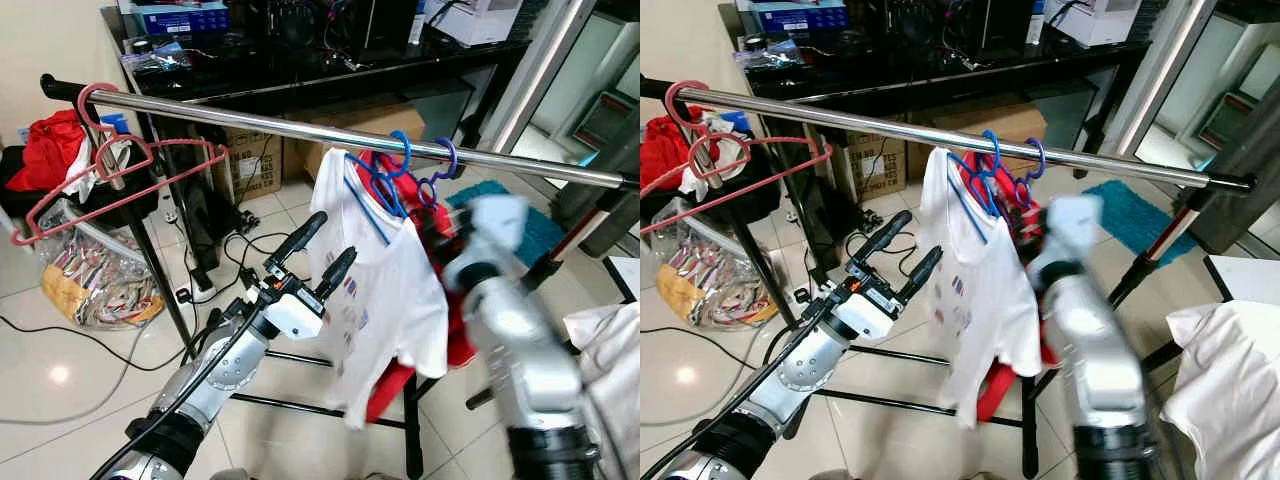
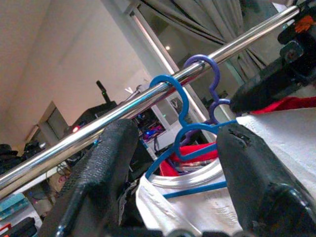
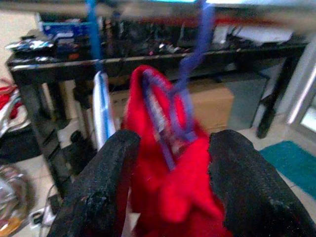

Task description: Hang hanger

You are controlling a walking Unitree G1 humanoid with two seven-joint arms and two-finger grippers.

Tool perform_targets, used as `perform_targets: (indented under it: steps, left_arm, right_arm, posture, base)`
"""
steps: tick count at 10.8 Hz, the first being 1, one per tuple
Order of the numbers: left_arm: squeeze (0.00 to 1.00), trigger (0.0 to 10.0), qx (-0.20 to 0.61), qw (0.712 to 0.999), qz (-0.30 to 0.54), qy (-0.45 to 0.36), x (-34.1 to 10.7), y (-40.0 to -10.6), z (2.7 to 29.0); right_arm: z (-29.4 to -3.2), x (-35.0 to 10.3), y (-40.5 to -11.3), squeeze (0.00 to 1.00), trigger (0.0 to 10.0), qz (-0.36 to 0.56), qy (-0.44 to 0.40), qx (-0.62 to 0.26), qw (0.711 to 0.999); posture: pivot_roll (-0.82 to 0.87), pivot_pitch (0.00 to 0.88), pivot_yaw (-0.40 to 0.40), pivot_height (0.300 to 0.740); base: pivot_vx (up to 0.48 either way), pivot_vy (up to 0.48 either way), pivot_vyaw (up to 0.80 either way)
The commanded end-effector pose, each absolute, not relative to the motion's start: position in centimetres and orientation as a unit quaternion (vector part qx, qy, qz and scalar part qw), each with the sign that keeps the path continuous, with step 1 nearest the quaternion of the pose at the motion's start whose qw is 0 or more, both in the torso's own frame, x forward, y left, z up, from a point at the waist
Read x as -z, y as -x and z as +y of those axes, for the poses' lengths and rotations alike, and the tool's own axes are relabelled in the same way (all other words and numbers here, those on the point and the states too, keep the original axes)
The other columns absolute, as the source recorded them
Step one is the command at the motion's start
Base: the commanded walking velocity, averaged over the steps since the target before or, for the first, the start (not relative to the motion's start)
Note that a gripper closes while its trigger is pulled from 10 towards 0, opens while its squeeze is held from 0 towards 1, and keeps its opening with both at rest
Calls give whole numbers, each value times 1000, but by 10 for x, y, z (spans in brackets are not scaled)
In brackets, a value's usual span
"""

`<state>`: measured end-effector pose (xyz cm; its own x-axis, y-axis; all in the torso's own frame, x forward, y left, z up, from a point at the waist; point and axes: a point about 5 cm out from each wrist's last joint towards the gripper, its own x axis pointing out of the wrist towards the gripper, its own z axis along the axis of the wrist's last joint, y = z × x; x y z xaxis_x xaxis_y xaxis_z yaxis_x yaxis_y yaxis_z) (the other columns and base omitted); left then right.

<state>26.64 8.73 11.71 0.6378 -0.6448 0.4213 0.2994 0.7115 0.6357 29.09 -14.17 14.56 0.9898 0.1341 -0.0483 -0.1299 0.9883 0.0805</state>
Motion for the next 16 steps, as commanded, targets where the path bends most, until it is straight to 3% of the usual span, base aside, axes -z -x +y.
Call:
perform_targets:
  steps: [1, 2, 4, 5, 6, 13, 16]
  left_arm:
    - [0, 10000, 282, 861, -330, -265, -118, -267, 84]
    - [0, 10000, 282, 860, -330, -266, -118, -266, 84]
    - [0, 10000, 287, 858, -332, -266, -120, -267, 84]
    - [0, 10000, 291, 858, -332, -263, -120, -266, 84]
    - [0, 10000, 296, 858, -329, -262, -118, -265, 85]
    - [0, 10000, 300, 857, -327, -263, -117, -265, 84]
    - [0, 10000, 300, 857, -325, -264, -115, -264, 84]
  right_arm:
    - [-141, -144, -292, 275, 10000, 32, -38, -69, 996]
    - [-139, -137, -294, 925, 10000, 46, -27, -72, 996]
    - [-141, -138, -296, 839, 10000, 42, -25, -60, 997]
    - [-144, -142, -297, 541, 10000, 31, -27, -52, 998]
    - [-152, -153, -299, 0, 10000, 0, -27, -31, 999]
    - [-123, -150, -288, 0, 10000, 11, -49, -164, 985]
    - [-125, -146, -290, 0, 10000, 17, -34, -153, 987]
  posture:
    - [83, 0, -63, 740]
    - [83, 0, -63, 740]
    - [83, 0, -63, 740]
    - [95, 0, -56, 740]
    - [95, 0, -56, 740]
    - [84, 0, -56, 740]
    - [92, 0, -65, 740]
  base:
    - [0, 0, 0]
    - [0, 0, 0]
    - [0, 0, 0]
    - [0, 0, 0]
    - [0, 0, 0]
    - [0, 0, 0]
    - [0, 0, 0]
